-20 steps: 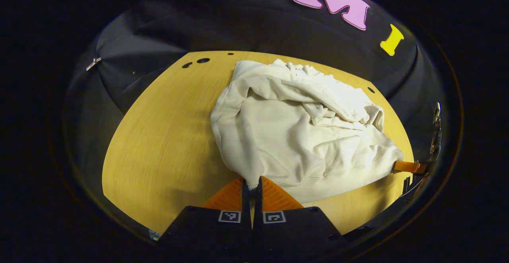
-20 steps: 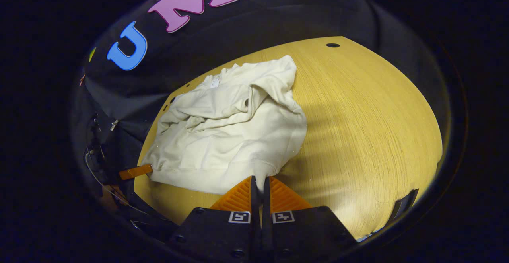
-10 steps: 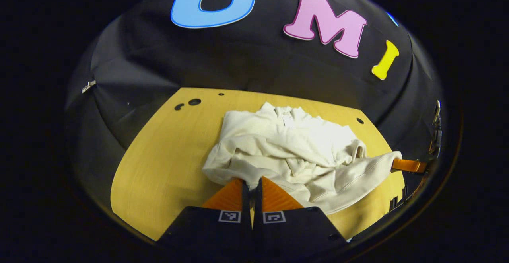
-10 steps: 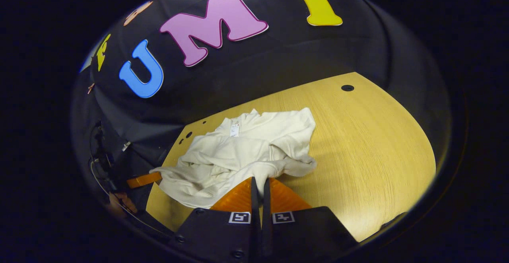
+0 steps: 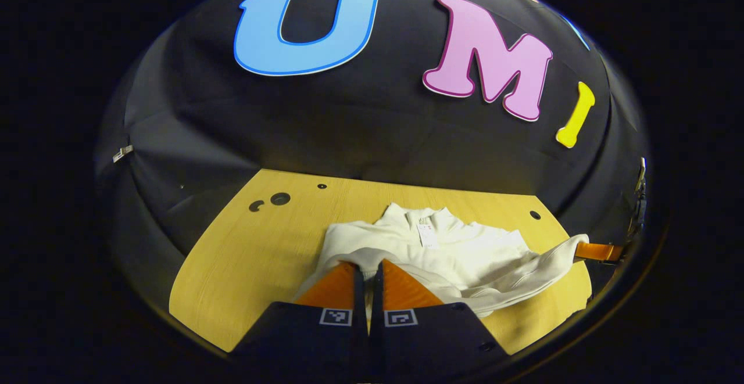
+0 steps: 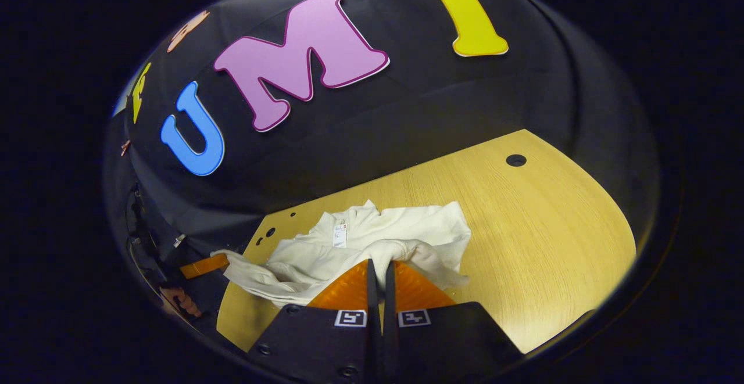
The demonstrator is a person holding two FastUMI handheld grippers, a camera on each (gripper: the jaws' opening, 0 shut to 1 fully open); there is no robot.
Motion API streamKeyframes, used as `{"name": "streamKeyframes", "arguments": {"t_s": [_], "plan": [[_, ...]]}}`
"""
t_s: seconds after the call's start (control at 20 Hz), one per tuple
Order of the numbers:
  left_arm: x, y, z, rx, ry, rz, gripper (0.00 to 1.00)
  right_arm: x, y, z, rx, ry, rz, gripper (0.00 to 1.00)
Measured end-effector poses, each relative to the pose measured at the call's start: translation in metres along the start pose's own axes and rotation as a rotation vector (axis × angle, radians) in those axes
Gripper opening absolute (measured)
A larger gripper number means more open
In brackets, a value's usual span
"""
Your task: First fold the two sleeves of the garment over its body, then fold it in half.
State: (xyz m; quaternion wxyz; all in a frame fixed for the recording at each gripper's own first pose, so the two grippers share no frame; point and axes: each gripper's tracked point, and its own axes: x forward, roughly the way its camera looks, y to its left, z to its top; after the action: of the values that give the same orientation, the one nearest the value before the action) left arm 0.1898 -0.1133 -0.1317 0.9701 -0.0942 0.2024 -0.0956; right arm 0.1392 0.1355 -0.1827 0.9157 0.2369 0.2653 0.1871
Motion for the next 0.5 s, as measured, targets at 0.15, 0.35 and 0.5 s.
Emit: {"name": "streamKeyframes", "arguments": {"t_s": [0.15, 0.35, 0.5], "plan": [[0.023, 0.001, 0.010, -0.006, -0.008, 0.005, 0.06, 0.026, -0.006, 0.013, 0.008, -0.011, -0.016, 0.05], [0.058, 0.003, 0.020, -0.006, -0.011, 0.020, 0.06, 0.060, -0.019, 0.022, 0.034, -0.019, -0.053, 0.05], [0.088, 0.009, 0.014, -0.027, 0.014, 0.046, 0.05, 0.085, -0.031, 0.018, 0.056, 0.000, -0.079, 0.05]]}}
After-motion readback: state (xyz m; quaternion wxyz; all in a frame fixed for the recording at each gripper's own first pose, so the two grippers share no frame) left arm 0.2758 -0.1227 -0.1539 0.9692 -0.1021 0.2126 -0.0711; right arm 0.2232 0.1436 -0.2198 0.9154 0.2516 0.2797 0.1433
